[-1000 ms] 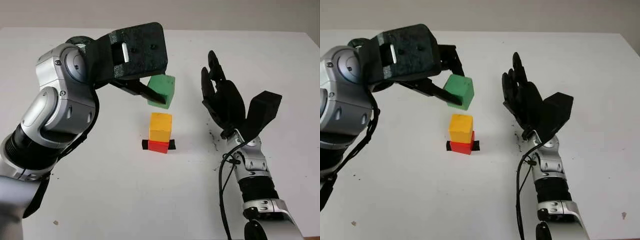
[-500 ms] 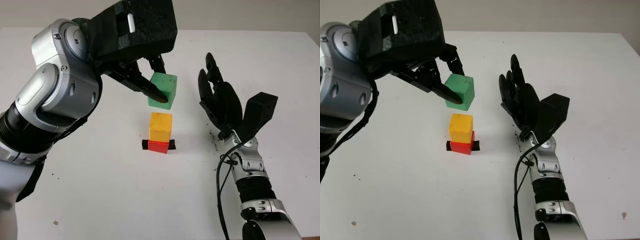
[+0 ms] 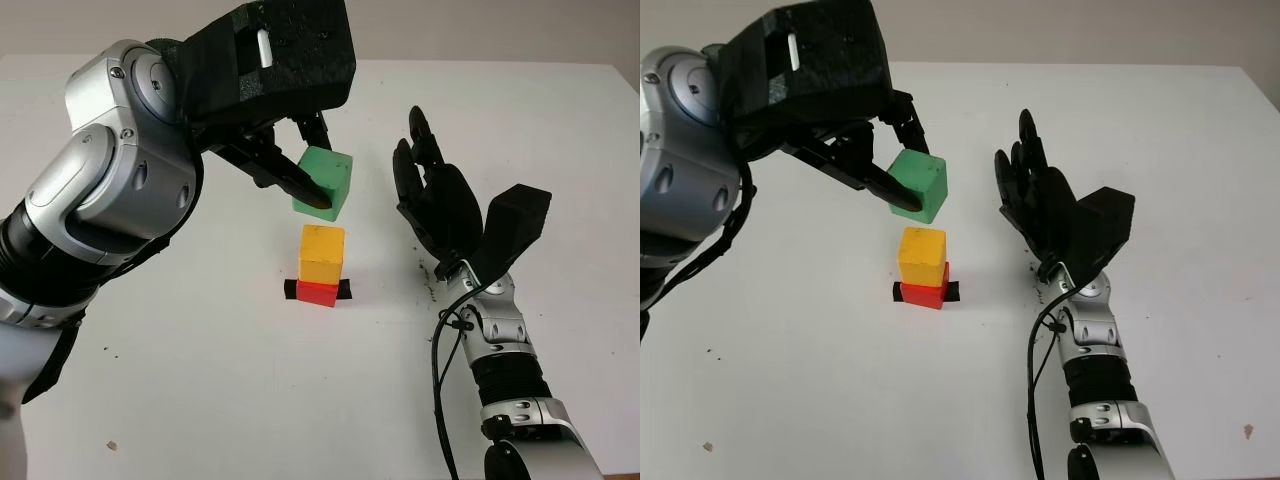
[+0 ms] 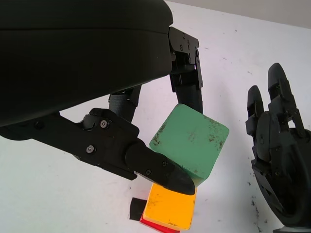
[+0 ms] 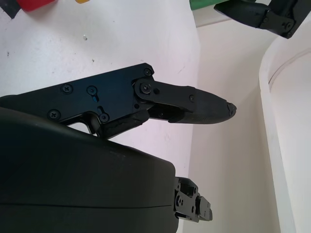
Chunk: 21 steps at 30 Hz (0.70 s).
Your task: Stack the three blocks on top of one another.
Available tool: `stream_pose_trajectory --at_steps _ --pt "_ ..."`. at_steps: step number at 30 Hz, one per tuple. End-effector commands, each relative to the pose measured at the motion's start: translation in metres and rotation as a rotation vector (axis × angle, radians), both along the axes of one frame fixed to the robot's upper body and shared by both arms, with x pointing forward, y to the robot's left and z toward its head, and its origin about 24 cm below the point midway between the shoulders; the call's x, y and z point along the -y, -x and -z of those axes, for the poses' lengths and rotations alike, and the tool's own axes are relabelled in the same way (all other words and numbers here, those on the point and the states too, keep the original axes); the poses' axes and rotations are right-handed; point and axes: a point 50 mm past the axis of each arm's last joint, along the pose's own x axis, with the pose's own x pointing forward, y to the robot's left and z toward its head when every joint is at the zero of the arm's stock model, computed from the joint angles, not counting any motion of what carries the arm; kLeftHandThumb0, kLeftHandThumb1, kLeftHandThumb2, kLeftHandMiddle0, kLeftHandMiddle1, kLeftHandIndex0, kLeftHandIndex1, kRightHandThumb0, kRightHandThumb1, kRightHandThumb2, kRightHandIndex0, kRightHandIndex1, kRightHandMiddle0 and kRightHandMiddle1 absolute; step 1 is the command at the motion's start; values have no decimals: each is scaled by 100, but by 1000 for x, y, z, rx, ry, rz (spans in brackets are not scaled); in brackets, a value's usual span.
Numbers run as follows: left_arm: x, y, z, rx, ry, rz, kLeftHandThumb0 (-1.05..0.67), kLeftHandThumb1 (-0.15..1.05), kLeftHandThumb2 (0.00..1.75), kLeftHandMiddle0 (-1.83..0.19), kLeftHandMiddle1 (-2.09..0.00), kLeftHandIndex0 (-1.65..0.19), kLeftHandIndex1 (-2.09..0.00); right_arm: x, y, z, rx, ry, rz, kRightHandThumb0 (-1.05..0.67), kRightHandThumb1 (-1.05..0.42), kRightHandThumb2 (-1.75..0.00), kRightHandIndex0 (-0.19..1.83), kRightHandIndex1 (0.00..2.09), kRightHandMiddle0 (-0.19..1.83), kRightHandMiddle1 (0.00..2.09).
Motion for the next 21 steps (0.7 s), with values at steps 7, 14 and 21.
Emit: stream_pose_trajectory --at_steps 7,14,21 --pt "3 5 7 10 -94 -7 -29 105 12 -11 -206 -32 -208 0 1 -1 5 -7 10 -64 -105 -55 -19 0 -19 0" --pt "4 9 12 -12 -116 -9 -31 105 11 9 -183 -13 -198 0 1 -1 11 1 12 -64 -105 -56 -19 0 -19 0" --pt "3 8 17 -44 -81 -13 -32 105 11 6 -172 -26 -206 0 2 0 -3 -20 13 -65 -105 -53 -19 0 -19 0"
